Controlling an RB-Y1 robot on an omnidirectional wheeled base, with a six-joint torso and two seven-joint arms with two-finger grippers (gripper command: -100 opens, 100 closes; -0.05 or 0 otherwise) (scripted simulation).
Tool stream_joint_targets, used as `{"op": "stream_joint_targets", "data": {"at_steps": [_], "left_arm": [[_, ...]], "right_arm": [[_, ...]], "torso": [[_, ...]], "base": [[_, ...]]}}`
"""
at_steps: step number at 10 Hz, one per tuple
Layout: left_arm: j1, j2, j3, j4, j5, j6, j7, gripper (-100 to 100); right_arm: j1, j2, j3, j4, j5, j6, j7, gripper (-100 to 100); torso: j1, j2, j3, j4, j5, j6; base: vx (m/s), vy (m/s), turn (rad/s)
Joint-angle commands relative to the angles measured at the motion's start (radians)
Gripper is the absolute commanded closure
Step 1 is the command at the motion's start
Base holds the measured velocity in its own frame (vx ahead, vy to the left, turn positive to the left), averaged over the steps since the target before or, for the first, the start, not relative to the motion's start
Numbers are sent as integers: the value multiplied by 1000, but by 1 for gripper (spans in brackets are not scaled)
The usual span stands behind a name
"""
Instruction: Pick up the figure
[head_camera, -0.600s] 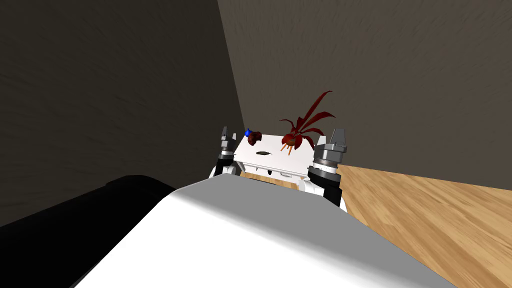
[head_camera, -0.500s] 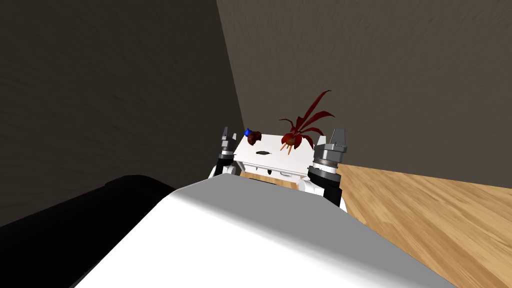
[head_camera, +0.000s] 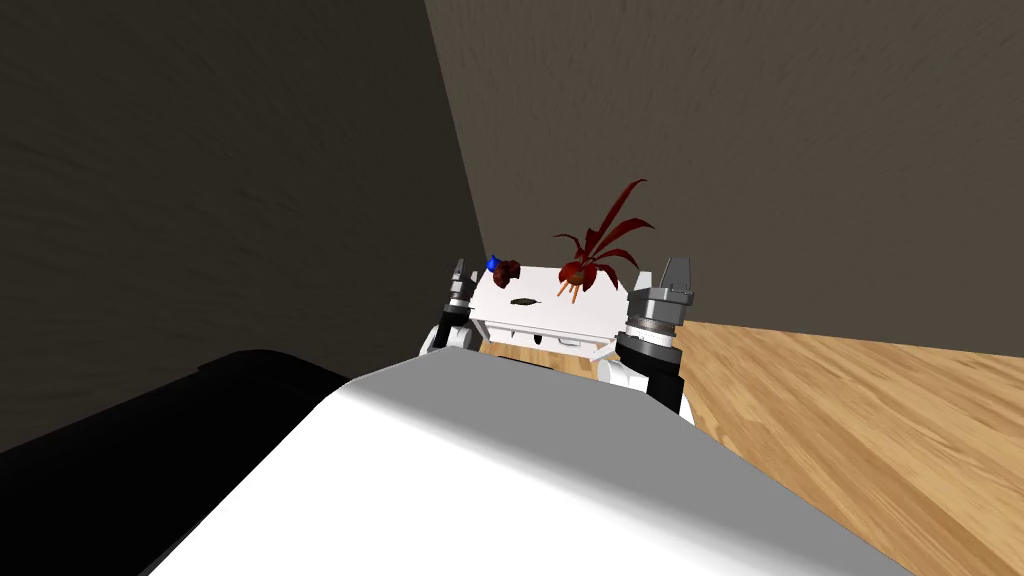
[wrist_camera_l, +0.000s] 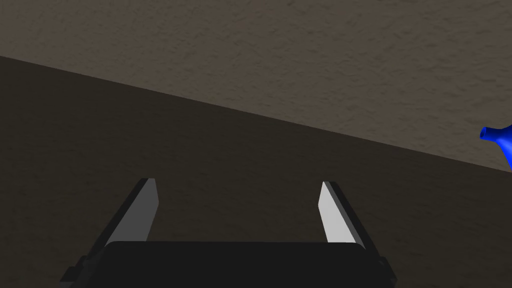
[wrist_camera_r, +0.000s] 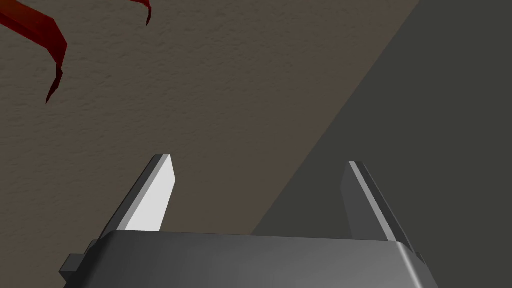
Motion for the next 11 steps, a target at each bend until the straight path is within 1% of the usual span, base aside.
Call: {"op": "stream_joint_targets", "data": {"at_steps": [1, 2, 3, 4, 6, 7, 8, 9, 10, 11], "left_arm": [[-43, 25, 18, 50, 15, 32, 24, -100], [-43, 25, 18, 63, 15, 32, 24, -100], [-73, 39, 28, 101, 25, 53, 36, -100], [-73, 39, 28, 108, 25, 53, 36, -100], [-137, 67, 51, 182, 46, 104, 60, -100], [-140, 67, 51, 208, 46, 104, 60, -100], [-176, 81, 63, 237, 57, 133, 71, -100], [-176, 81, 63, 262, 57, 133, 71, -100], [-214, 95, 76, 300, 69, 164, 82, -100], [-214, 95, 76, 321, 69, 164, 82, -100]], "right_arm": [[0, 0, 0, 0, 0, 0, 0, 0], [0, 0, 0, 0, 0, 0, 0, 0], [0, 0, 0, 0, 0, 0, 0, 0], [0, 0, 0, 0, 0, 0, 0, 0], [0, 0, 0, 0, 0, 0, 0, 0], [0, 0, 0, 0, 0, 0, 0, 0], [0, 0, 0, 0, 0, 0, 0, 0], [0, 0, 0, 0, 0, 0, 0, 0], [0, 0, 0, 0, 0, 0, 0, 0], [0, 0, 0, 0, 0, 0, 0, 0]], "torso": [[0, 0, 0, 0, 0, 0], [0, 0, 0, 0, 0, 0], [0, -1, -1, 0, 0, 0], [-1, -2, -1, 0, 0, 0], [0, -3, -2, -1, 0, 0], [0, -3, -2, -1, 0, 0], [0, -3, -2, -1, 0, 0], [-1, -3, -2, -1, 0, 0], [0, -4, -2, -1, 0, 0], [-1, -4, -2, -1, 0, 0]], "base": [[-66, 6, -132], [-42, 3, -44], [-30, 0, -76], [-20, 2, -48], [-25, 2, -144], [-23, 6, -54], [-21, 5, -101], [-14, 4, -69], [-12, 2, -105], [-8, 3, -80]]}}
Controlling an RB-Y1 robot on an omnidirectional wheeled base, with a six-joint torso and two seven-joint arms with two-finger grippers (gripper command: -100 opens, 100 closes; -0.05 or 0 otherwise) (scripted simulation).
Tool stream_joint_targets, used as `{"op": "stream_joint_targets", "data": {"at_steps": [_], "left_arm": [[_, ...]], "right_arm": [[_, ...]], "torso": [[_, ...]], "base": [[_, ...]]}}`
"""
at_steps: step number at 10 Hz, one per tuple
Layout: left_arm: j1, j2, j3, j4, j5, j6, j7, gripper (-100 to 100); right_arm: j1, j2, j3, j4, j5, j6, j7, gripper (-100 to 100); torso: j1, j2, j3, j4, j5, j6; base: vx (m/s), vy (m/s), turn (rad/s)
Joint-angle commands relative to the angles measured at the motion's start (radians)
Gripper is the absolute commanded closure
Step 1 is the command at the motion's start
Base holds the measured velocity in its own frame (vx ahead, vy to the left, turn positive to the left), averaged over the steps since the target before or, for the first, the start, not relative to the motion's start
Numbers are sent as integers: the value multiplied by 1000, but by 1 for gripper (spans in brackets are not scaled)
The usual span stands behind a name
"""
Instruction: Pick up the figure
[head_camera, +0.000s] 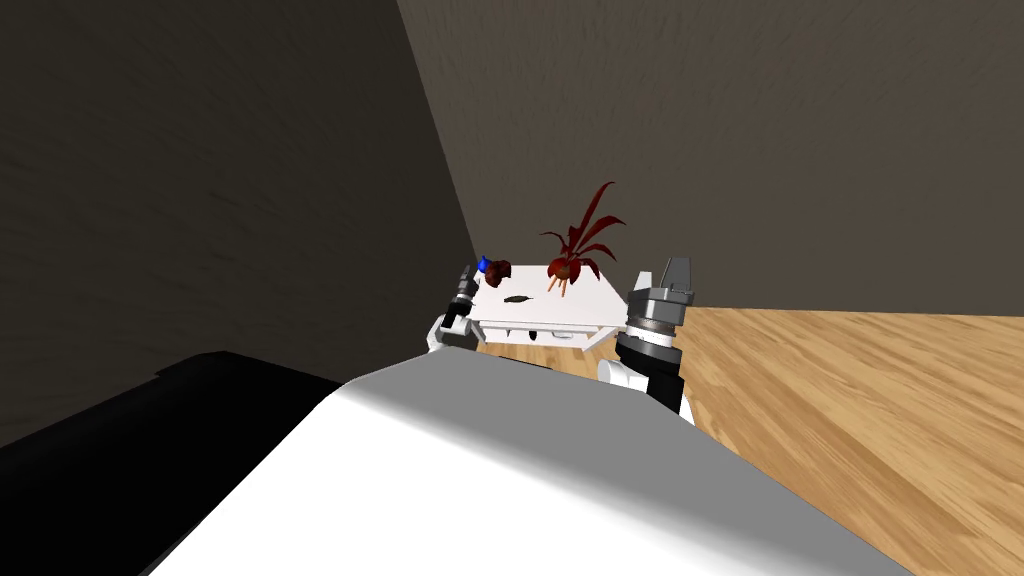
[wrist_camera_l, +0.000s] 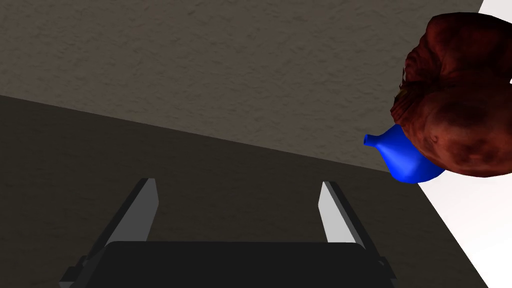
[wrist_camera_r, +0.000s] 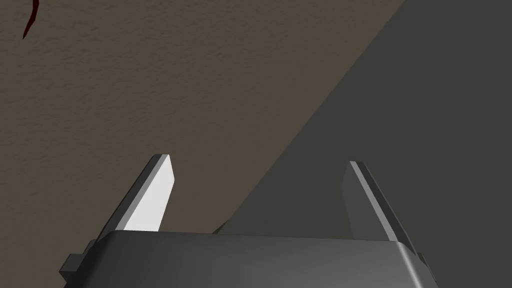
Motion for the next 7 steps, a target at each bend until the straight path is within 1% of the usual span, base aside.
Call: {"op": "stream_joint_targets", "data": {"at_steps": [1, 2, 3, 4, 5, 7], "left_arm": [[-46, 17, 16, 50, 15, 50, 14, -100], [-46, 17, 16, 66, 15, 51, 14, -100], [-87, 30, 30, 106, 29, 86, 25, -100], [-87, 30, 30, 129, 29, 86, 25, -100], [-128, 44, 44, 167, 42, 124, 36, -100], [-128, 44, 44, 193, 42, 124, 36, -100]], "right_arm": [[0, 0, 0, 0, 0, 0, 0, 0], [0, 0, 0, 0, 0, 0, 0, 0], [0, 0, 0, 0, 0, 0, 0, 0], [0, 0, 0, 0, 0, 0, 0, 0], [0, 0, 0, 0, 0, 0, 0, 0], [0, 0, 0, 0, 0, 0, 0, 0]], "torso": [[0, 0, 0, 0, 0, 0], [0, 0, 0, 0, 0, 1], [0, 0, 0, 0, 0, 0], [0, 0, 0, 0, 0, 0], [0, 0, 0, 0, 0, 0], [0, 0, 0, 0, 0, 0]], "base": [[-10, 3, -135], [-9, 6, -82], [-10, 2, -136], [-10, 4, -79], [-13, 1, -148], [-5, 3, -39]]}}
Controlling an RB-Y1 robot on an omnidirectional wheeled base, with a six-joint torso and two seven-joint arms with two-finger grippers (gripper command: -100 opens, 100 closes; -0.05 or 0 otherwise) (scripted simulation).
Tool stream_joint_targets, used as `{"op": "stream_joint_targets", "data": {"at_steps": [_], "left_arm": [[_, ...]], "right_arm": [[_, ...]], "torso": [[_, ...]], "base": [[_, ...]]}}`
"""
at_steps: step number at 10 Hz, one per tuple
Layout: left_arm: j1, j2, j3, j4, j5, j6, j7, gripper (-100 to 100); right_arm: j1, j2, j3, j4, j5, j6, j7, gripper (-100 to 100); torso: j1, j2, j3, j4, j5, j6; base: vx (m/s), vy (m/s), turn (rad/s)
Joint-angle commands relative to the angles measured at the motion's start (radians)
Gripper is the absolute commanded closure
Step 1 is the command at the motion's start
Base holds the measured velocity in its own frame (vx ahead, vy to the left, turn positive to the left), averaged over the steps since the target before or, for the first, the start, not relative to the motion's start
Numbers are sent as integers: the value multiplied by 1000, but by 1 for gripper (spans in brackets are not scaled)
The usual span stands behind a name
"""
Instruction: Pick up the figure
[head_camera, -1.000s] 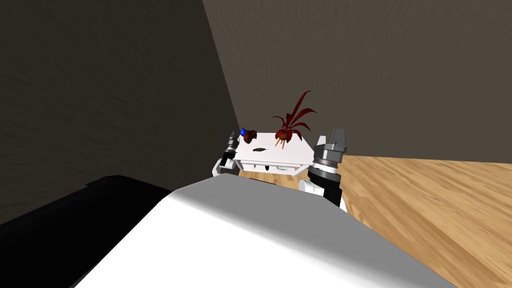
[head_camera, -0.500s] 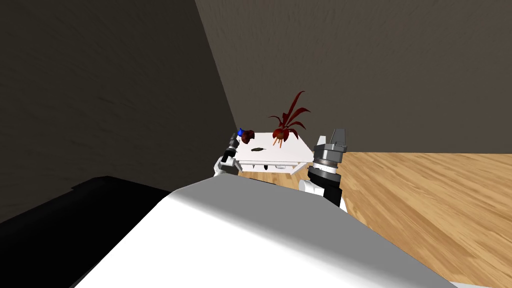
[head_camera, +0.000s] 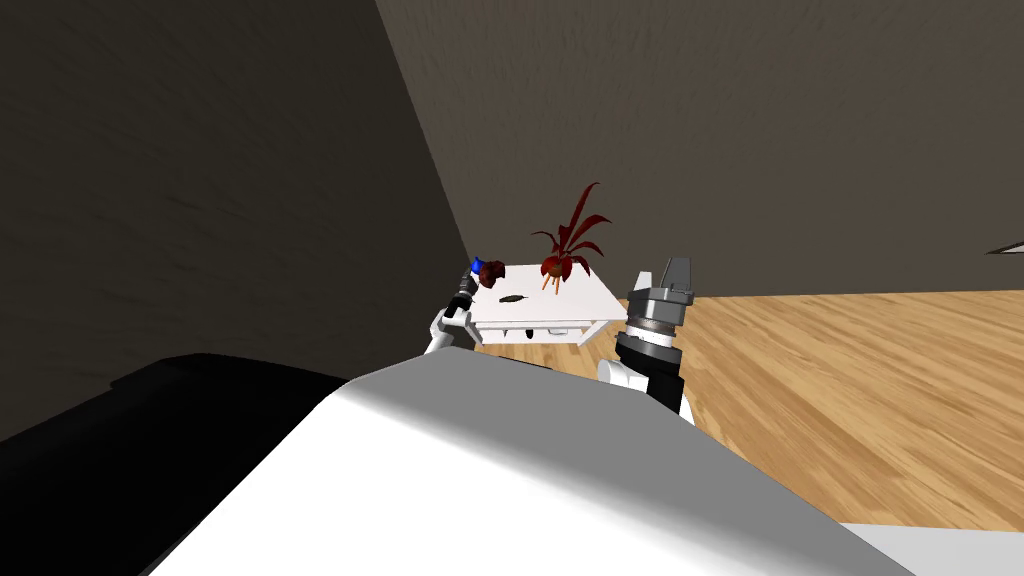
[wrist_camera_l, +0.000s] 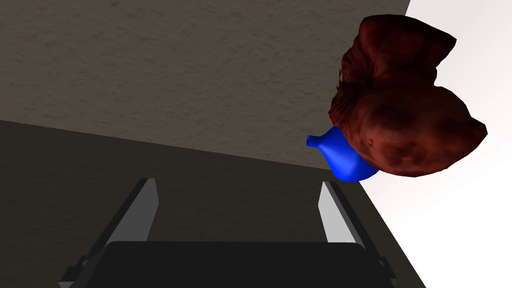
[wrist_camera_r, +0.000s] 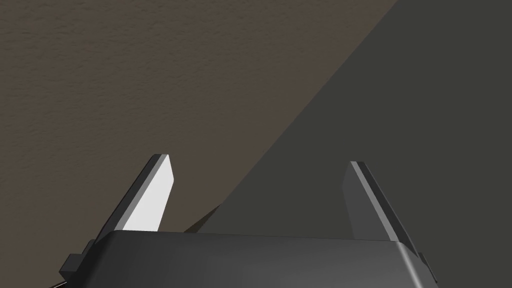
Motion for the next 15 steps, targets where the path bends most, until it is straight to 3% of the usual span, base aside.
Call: {"op": "stream_joint_targets", "data": {"at_steps": [1, 3, 4, 5, 6, 7, 8, 10, 11, 12, 13, 15], "left_arm": [[-39, 18, 14, 50, 16, 29, 13, -100], [-39, 18, 14, 80, 16, 29, 13, -100], [-82, 30, 28, 118, 31, 69, 24, -100], [-82, 30, 28, 145, 31, 69, 24, -100], [-122, 43, 42, 177, 46, 109, 34, -100], [-125, 43, 42, 211, 46, 110, 34, -100], [-168, 54, 57, 240, 61, 151, 45, -100], [-168, 54, 57, 281, 61, 151, 45, -100], [-211, 65, 71, 312, 76, 193, 55, -100], [-211, 65, 71, 348, 76, 193, 55, -100], [-253, 75, 86, 382, 90, 235, 64, -100], [-253, 75, 86, 414, 90, 235, 64, -100]], "right_arm": [[0, 0, 0, 0, 0, 0, 0, 0], [0, 0, 0, 0, 0, 0, 0, 0], [0, 0, 0, 0, 0, 0, 0, 0], [0, 0, 0, 0, 0, 0, 0, 0], [0, 0, 0, 0, 0, 0, 0, 0], [0, 0, 0, 0, 0, 0, 0, 0], [0, 0, 0, 0, 0, 0, 0, 0], [0, 0, 0, 0, 0, 0, 0, 0], [0, 0, 0, 0, 0, 0, 0, 0], [0, 0, 0, 0, 0, 0, 0, 0], [0, 0, 0, 0, 0, 0, 0, 0], [0, 0, 0, 0, 0, 0, 0, 0]], "torso": [[0, 0, 0, 0, 0, 0], [0, 0, 0, 0, 0, 0], [0, 0, 0, 0, 0, 0], [0, 0, 0, 0, 0, 1], [0, 0, 0, 0, 0, 0], [0, 0, 0, 0, 0, 1], [0, 0, 0, 0, 0, 0], [0, 0, 0, 0, 0, 0], [0, 0, 0, 0, 0, 0], [0, 0, 0, 0, 0, 1], [0, 0, 0, 0, 0, 0], [0, 0, 0, 0, 0, 0]], "base": [[-6, 0, -173], [-5, 4, -33], [-5, -1, -141], [-6, 5, -100], [-8, 4, -170], [-6, 7, -96], [-7, 4, -175], [-3, 5, -30], [-5, -1, -151], [-4, 5, -110], [-5, 4, -172], [-2, 4, -46]]}}
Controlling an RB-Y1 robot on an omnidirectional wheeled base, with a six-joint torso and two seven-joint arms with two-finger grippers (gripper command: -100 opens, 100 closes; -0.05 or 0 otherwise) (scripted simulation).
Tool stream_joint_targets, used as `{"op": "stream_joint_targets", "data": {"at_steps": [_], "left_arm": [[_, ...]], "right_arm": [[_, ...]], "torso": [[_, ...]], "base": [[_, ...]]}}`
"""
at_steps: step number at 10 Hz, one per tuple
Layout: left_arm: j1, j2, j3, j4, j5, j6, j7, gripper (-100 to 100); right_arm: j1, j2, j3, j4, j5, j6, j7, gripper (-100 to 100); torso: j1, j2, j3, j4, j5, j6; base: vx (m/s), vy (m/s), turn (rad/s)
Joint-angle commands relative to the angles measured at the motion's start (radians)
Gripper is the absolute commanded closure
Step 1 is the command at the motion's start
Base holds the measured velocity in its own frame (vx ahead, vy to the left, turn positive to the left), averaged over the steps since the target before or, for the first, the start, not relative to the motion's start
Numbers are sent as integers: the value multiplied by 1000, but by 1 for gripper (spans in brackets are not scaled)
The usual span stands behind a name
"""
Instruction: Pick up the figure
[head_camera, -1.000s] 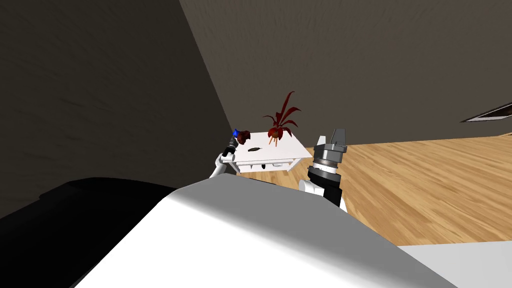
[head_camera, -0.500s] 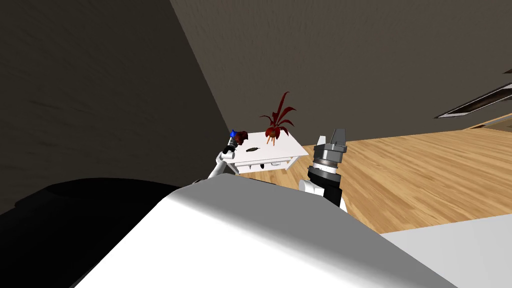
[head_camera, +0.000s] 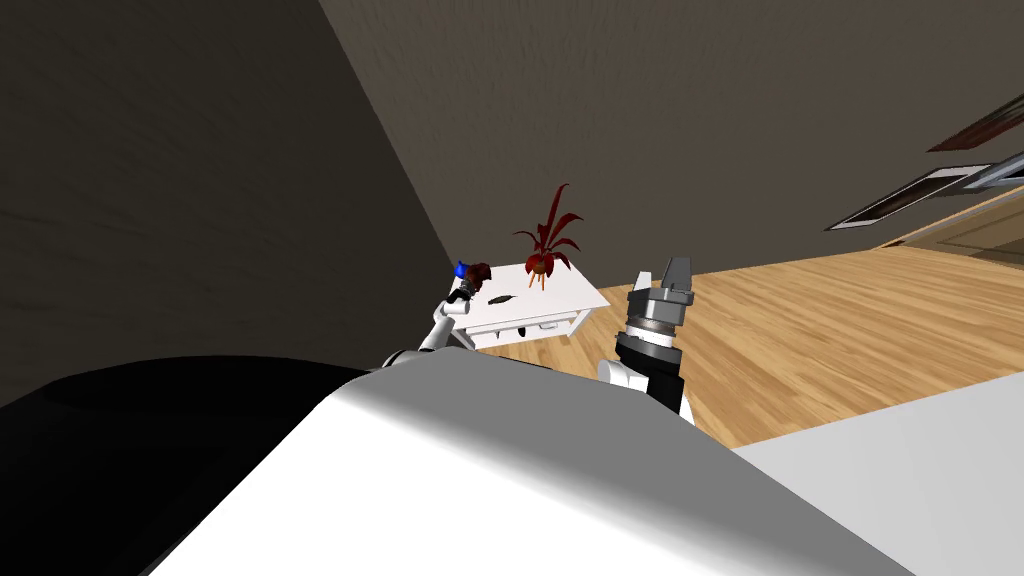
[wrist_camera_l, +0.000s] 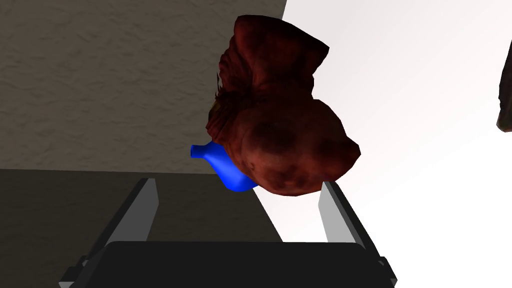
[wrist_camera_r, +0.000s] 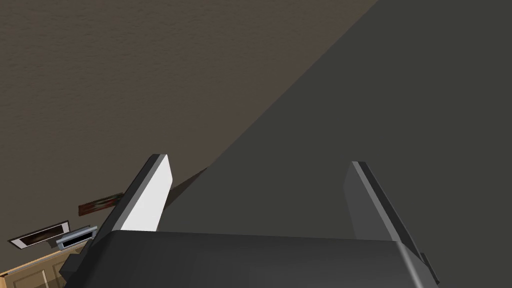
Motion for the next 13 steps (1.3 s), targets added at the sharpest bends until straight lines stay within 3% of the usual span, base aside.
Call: {"op": "stream_joint_targets", "data": {"at_steps": [1, 3, 4, 5, 8, 13], "left_arm": [[-46, 16, 12, 50, 19, 41, 12, -100], [-46, 16, 12, 80, 19, 41, 12, -100], [-85, 24, 26, 127, 34, 83, 21, -100], [-85, 24, 26, 145, 34, 83, 21, -100], [-159, 38, 52, 246, 61, 161, 37, -100], [-225, 48, 76, 384, 87, 242, 51, -100]], "right_arm": [[0, 0, 0, 0, 0, 0, 0, 0], [0, 0, 0, 0, 0, 0, 0, 0], [0, 0, 0, 0, 0, 0, 0, 0], [0, 0, 0, 0, 0, 0, 0, 0], [0, 0, 0, 0, 0, 0, 0, 0], [0, 0, 0, 0, 0, 0, 0, 0]], "torso": [[0, 0, 0, 0, 0, 0], [0, 0, 0, 0, 0, 0], [0, 0, 0, 0, 0, 0], [0, 0, 0, 0, 0, 1], [0, 0, 0, 0, 0, 0], [0, 0, 0, 0, 0, 0]], "base": [[-4, -1, -183], [-3, 5, -35], [-3, 0, -131], [-2, 5, -132], [-2, 6, -128], [1, 6, -112]]}}
